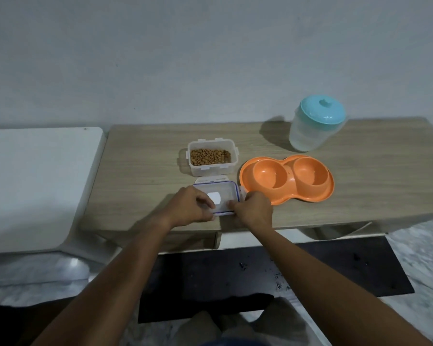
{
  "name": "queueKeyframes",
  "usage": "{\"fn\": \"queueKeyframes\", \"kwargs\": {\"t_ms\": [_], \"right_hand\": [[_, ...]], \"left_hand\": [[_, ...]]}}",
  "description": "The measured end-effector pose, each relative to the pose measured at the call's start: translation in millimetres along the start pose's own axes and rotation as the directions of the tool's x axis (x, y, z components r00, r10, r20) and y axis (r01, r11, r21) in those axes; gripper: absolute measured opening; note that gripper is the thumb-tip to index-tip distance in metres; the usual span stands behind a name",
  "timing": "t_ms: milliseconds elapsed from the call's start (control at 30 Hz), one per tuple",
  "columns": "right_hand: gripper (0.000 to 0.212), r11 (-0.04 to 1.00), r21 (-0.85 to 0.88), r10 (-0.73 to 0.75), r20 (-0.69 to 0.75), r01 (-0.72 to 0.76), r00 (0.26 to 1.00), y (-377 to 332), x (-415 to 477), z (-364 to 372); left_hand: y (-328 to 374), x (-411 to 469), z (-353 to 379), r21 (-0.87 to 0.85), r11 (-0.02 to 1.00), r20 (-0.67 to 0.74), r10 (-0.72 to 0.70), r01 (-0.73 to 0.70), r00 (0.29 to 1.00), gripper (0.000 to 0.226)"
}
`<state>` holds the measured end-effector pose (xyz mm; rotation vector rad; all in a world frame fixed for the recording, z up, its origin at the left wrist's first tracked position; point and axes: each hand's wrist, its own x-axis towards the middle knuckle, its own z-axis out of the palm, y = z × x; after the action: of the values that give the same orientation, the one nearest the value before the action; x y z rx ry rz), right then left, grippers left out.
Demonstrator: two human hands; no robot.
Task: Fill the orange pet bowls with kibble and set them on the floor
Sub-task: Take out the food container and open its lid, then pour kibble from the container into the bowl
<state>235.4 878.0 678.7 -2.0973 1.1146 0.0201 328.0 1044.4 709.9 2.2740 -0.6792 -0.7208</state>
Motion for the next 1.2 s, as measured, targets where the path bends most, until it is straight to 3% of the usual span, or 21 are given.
{"fn": "queueKeyframes", "kwargs": {"t_ms": [67,133,233,300,400,467,533,633,700,767,900,1000,1100,1200], "right_hand": [[0.044,0.998,-0.067,-0.02,-0.031,0.018,0.999,-0.1,-0.4,1.1],[0.051,0.996,-0.088,-0.037,-0.044,0.033,0.998,1.6,-2.6,2.2],[0.055,0.987,-0.123,-0.115,-0.073,0.105,0.991,3.5,-6.6,0.6],[0.05,0.982,-0.134,-0.149,-0.108,0.135,0.983,2.0,-5.9,0.5],[0.037,0.982,-0.059,-0.188,-0.14,0.182,0.972,-5.2,-2.0,-1.6],[0.031,0.982,0.022,-0.184,-0.146,0.189,0.972,-16.0,3.4,-7.8],[0.028,0.977,0.094,-0.179,-0.145,0.193,0.973,-25.3,11.7,-13.3],[0.045,0.932,0.337,-0.113,-0.082,0.134,0.99,-39.2,20.3,-24.7],[0.056,0.844,0.535,-0.055,0.025,0.033,0.998,-47.8,23.5,-36.5],[0.052,0.71,0.699,-0.061,0.18,-0.084,0.982,-54.5,27.7,-53.9],[0.051,0.542,0.804,-0.106,0.357,-0.247,0.928,-38.2,37.5,-90.8],[0.041,0.488,0.826,-0.084,0.366,-0.282,0.927,-15.1,42.3,-107.4],[0.033,0.449,0.867,-0.071,0.277,-0.217,0.958,12.2,46.6,-134.3],[0.035,0.512,0.854,-0.077,0.149,-0.09,0.986,32.9,53.8,-163.1]], "left_hand": [[2.8,2.7,-0.9,-0.095,0.995,-0.051,0.005,-0.01,0.999,0.019],[2.8,10.7,-4.0,-0.181,0.983,-0.194,-0.023,-0.013,0.981,0.013],[-0.1,35.3,-11.1,-0.142,0.989,-0.506,-0.111,0.044,0.855,0.019],[3.4,51.3,-18.0,-0.175,0.977,-0.618,-0.207,0.124,0.758,0.032],[3.5,73.7,-25.1,-0.31,0.91,-0.514,-0.405,0.277,0.756,0.045],[5.5,79.6,-28.3,-0.556,0.779,-0.306,-0.515,0.288,0.801,0.034],[7.1,77.8,-30.6,-0.672,0.691,-0.226,-0.534,0.267,0.815,0.016],[13.0,71.0,-35.4,-0.691,0.704,-0.297,-0.484,0.164,0.823,0.007],[19.1,67.9,-39.6,-0.702,0.709,-0.341,-0.424,0.073,0.839,0.007],[29.0,66.6,-42.5,-0.677,0.736,-0.36,-0.364,0.027,0.859,0.008],[59.3,61.8,-35.7,-0.641,0.767,-0.332,-0.251,-0.023,0.909,0.012],[70.8,60.6,-18.9,-0.648,0.761,-0.282,-0.194,-0.038,0.94,0.013],[82.2,62.2,7.1,-0.586,0.808,-0.246,-0.111,-0.057,0.963,0.018],[95.4,62.5,35.0,-0.4,0.916,-0.222,-0.076,-0.019,0.972,0.036]]}}
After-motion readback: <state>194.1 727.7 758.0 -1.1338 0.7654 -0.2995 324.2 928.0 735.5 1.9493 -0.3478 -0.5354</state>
